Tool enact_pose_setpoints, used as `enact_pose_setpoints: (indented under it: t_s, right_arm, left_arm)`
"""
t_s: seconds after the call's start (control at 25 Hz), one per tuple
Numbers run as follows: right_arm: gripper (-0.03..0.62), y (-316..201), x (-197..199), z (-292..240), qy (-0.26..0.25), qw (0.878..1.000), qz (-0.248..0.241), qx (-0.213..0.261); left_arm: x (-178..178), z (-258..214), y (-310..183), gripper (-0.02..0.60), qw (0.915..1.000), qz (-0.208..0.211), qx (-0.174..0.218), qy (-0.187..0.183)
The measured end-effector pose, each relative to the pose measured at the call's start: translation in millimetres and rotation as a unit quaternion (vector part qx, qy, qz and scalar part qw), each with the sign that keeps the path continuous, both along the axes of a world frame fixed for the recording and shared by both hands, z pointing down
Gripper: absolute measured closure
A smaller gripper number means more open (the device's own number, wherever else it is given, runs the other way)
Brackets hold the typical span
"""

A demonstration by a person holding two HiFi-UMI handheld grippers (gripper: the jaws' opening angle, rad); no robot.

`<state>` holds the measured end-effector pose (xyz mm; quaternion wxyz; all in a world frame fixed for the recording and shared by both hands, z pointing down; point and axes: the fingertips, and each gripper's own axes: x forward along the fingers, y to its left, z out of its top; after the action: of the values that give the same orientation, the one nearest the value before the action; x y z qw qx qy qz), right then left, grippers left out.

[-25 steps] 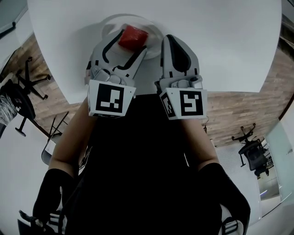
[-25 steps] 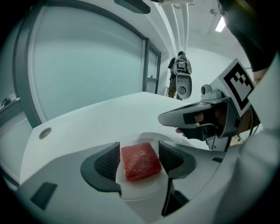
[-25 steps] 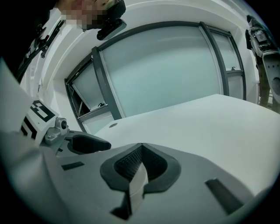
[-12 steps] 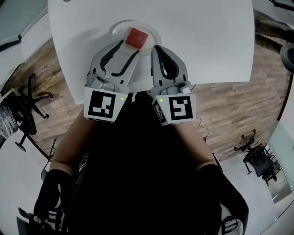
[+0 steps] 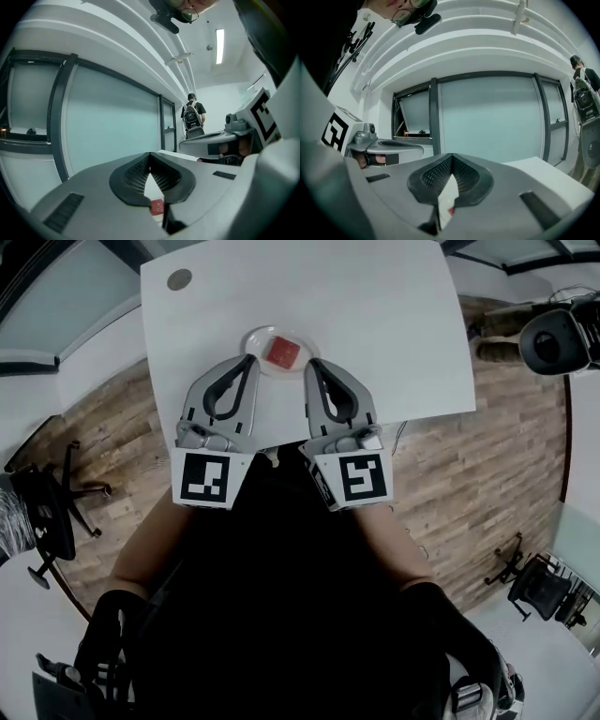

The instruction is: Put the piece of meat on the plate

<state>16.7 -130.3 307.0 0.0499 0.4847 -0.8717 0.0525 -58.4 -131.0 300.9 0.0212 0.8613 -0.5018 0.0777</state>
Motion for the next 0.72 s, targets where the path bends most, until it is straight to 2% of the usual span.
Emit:
enact_pose_setpoints:
  t_s: [0.12, 0.32, 0.72]
  right_arm:
    - [0.591, 4, -3, -20, -0.006, 1.0, 0.004, 0.019]
    - [0.592, 13, -19, -47, -0.008, 0.999, -0.003, 0.053]
    - [0.592, 20, -25, -67, 0.021, 0.996, 0.026, 0.08]
  left_arm:
    - [-6, -21, 8, 0.577, 0.9996, -0.001, 0.019, 0.021]
    - [-15, -53, 19, 0.577, 0.9978, 0.004, 0.057, 0.033]
    - [-26, -78, 31, 0.577, 0.9941, 0.018, 0.091, 0.056]
